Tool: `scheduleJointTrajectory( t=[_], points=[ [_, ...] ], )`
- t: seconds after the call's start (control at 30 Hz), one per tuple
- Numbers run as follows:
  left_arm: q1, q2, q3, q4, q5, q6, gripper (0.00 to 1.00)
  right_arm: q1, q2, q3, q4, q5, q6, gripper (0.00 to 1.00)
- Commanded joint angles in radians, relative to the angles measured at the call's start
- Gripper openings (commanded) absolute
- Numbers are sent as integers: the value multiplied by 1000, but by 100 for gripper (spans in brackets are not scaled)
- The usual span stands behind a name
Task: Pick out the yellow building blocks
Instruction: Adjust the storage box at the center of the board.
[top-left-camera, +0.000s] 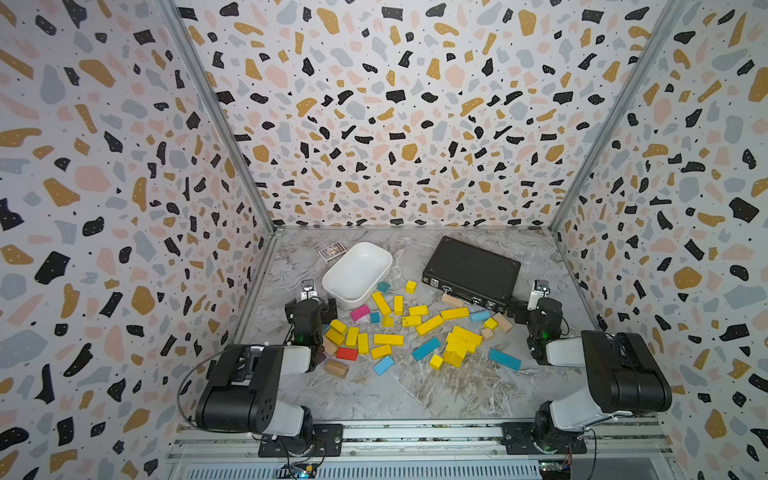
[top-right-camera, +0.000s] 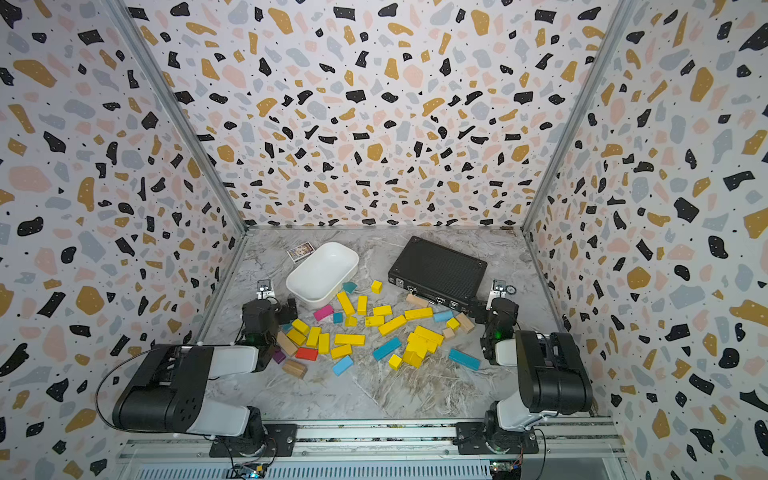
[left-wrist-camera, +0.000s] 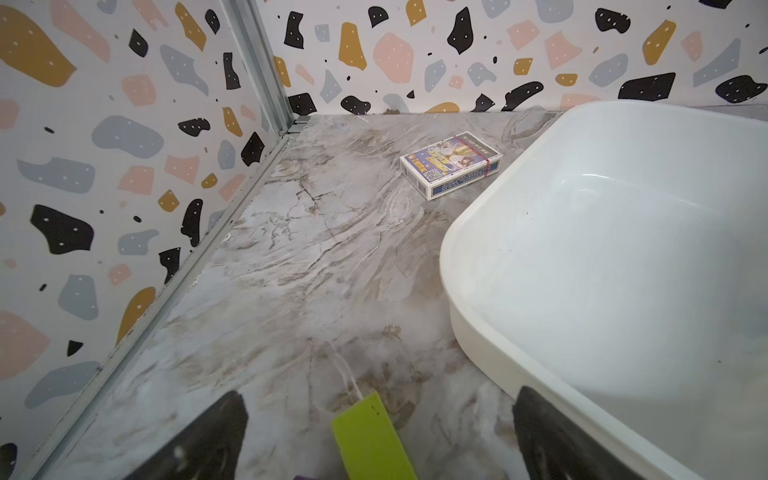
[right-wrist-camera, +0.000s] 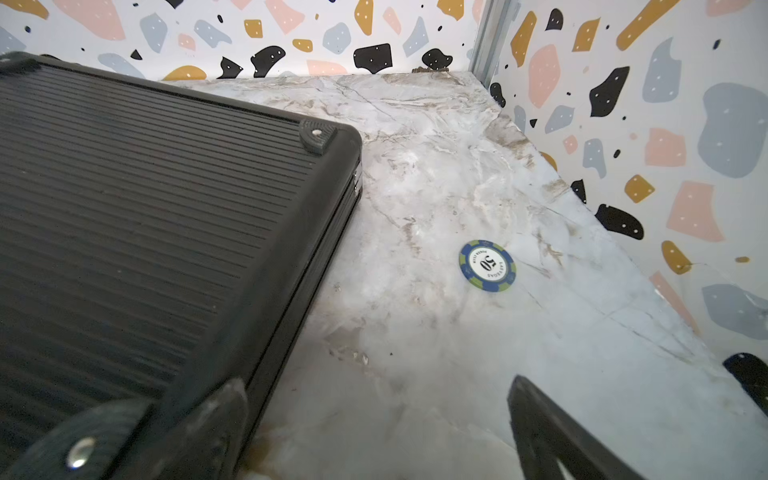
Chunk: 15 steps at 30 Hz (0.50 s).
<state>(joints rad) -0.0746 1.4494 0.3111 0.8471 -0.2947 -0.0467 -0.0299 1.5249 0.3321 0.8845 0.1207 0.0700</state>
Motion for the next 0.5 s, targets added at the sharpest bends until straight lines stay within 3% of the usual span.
scheduleJointTrajectory(
  t=[0.0,0.47],
  points=[
    [4,-14,-6,44,7,1,100,8,-10,18,2,-29,-16,100],
    [4,-12,-4,44,8,2,100,8,-8,25,-11,-52,-19,100]
  ],
)
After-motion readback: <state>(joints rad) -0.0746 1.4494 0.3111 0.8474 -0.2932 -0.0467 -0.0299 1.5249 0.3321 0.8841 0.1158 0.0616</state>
